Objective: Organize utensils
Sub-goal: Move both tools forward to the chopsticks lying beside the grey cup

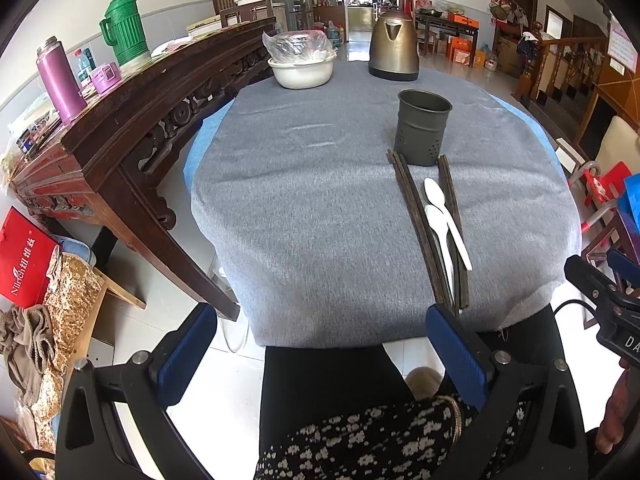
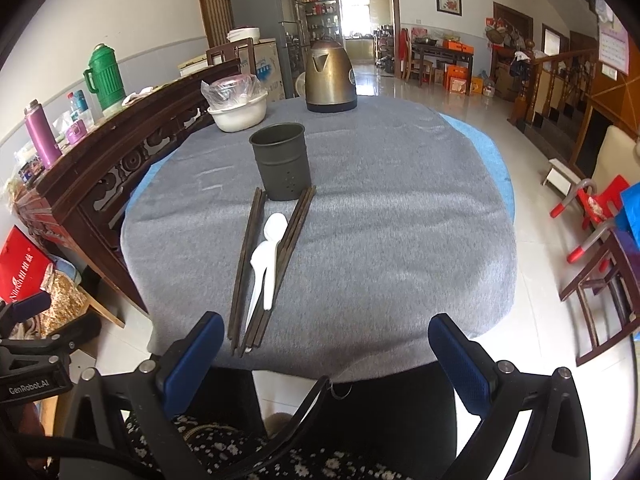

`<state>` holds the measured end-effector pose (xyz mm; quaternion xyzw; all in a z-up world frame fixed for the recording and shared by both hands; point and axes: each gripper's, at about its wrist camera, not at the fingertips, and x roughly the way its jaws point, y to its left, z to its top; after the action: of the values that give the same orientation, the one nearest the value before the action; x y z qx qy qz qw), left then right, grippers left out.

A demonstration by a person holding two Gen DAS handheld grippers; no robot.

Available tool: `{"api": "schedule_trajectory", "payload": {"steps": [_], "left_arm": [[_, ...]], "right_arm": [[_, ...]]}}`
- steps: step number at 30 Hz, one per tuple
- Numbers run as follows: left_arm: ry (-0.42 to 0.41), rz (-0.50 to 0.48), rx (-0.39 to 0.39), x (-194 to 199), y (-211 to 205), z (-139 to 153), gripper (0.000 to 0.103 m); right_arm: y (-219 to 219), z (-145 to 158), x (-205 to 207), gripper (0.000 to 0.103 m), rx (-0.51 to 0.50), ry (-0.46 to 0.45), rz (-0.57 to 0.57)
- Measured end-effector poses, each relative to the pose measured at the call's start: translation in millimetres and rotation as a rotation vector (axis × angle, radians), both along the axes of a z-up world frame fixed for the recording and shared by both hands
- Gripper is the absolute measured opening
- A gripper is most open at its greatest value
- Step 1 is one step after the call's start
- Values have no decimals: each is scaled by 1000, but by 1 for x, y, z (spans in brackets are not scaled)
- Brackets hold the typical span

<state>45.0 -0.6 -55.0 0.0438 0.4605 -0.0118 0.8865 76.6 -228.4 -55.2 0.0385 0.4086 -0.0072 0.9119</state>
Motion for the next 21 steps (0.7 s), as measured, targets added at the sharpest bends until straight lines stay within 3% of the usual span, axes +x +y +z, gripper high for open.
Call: {"api": "schedule_trajectory", "payload": {"steps": [9, 15, 18, 21], "left_arm": [[-11, 46, -50, 51, 13, -5, 103], [28, 43, -80, 98, 9, -26, 103], [45, 14, -86, 119, -1, -37, 100], [70, -17, -104, 138, -11, -45, 89]], "right_arm": [[-6, 3, 57, 103, 32, -11, 33], [-6, -23, 113, 100, 121, 53, 73], [0, -37, 135, 90, 134, 86, 112], [-1, -56, 166, 68, 159, 139, 118]]}}
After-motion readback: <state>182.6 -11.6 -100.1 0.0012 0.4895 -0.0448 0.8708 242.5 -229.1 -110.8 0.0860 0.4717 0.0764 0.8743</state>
